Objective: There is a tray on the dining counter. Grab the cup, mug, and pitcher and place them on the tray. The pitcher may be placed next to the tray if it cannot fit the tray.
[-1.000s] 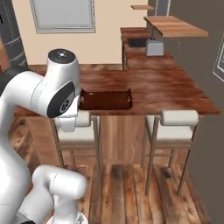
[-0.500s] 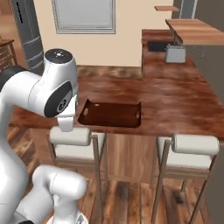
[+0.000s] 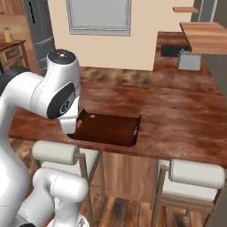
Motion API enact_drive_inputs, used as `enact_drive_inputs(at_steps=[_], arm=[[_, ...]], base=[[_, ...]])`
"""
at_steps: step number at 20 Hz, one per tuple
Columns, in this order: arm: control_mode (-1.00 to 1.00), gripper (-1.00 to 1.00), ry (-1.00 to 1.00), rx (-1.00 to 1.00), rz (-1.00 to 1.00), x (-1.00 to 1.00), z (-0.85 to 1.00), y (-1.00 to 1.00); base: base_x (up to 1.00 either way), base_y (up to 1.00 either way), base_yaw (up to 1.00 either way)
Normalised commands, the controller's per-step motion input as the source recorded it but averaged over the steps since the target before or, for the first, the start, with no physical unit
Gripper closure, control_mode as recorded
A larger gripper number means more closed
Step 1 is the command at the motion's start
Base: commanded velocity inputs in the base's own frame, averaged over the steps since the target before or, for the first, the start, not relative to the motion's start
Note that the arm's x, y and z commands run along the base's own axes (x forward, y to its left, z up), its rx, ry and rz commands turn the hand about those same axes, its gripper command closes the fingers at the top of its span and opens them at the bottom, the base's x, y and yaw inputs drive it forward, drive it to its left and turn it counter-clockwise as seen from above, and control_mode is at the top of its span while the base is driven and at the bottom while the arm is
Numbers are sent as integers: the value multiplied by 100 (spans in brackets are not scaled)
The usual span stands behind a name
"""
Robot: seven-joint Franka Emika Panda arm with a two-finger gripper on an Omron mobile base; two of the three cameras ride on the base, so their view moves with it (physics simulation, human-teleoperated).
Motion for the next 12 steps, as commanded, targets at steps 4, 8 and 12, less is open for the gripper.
enact_drive_inputs(at_steps=[4, 8, 12], arm=[[100, 100, 0, 0, 0, 0, 0, 0], [100, 100, 0, 0, 0, 0, 0, 0], [100, 100, 0, 0, 0, 0, 0, 0]], base=[[57, 0, 12], [52, 0, 5], [42, -1, 1]])
